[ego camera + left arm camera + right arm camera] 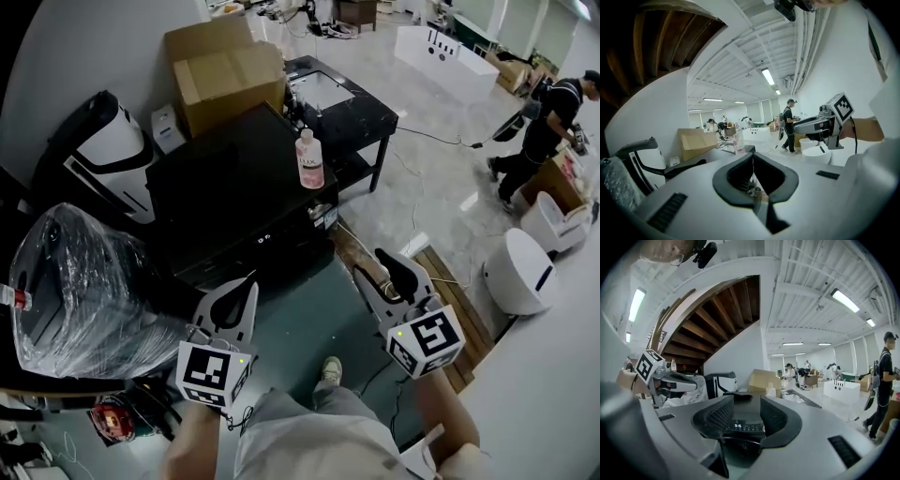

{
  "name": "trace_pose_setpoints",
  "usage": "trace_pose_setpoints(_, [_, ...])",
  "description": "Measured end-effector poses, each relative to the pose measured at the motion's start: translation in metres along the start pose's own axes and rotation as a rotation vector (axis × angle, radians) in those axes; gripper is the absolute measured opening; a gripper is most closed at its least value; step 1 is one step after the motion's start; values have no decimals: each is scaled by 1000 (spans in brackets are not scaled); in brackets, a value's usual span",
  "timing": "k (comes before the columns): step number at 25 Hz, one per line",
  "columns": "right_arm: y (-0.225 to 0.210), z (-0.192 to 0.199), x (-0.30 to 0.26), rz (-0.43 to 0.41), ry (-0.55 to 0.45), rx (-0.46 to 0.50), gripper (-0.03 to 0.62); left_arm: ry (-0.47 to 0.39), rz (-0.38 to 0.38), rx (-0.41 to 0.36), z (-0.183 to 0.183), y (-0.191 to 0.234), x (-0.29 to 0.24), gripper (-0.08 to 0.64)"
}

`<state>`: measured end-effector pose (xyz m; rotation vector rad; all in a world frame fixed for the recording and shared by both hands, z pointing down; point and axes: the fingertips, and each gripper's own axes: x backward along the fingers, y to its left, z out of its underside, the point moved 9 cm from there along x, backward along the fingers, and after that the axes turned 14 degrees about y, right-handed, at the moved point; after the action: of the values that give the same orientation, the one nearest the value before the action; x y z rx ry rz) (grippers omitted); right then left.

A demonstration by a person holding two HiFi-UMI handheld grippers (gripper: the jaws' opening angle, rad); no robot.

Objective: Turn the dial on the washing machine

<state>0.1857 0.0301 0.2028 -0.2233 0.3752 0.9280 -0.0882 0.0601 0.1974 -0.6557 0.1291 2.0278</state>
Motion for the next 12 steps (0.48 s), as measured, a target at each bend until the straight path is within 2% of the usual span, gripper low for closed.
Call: trace_pose_setpoints(12, [-34, 10, -53, 1, 58, 1, 201, -6, -81, 72, 14, 20, -32, 20])
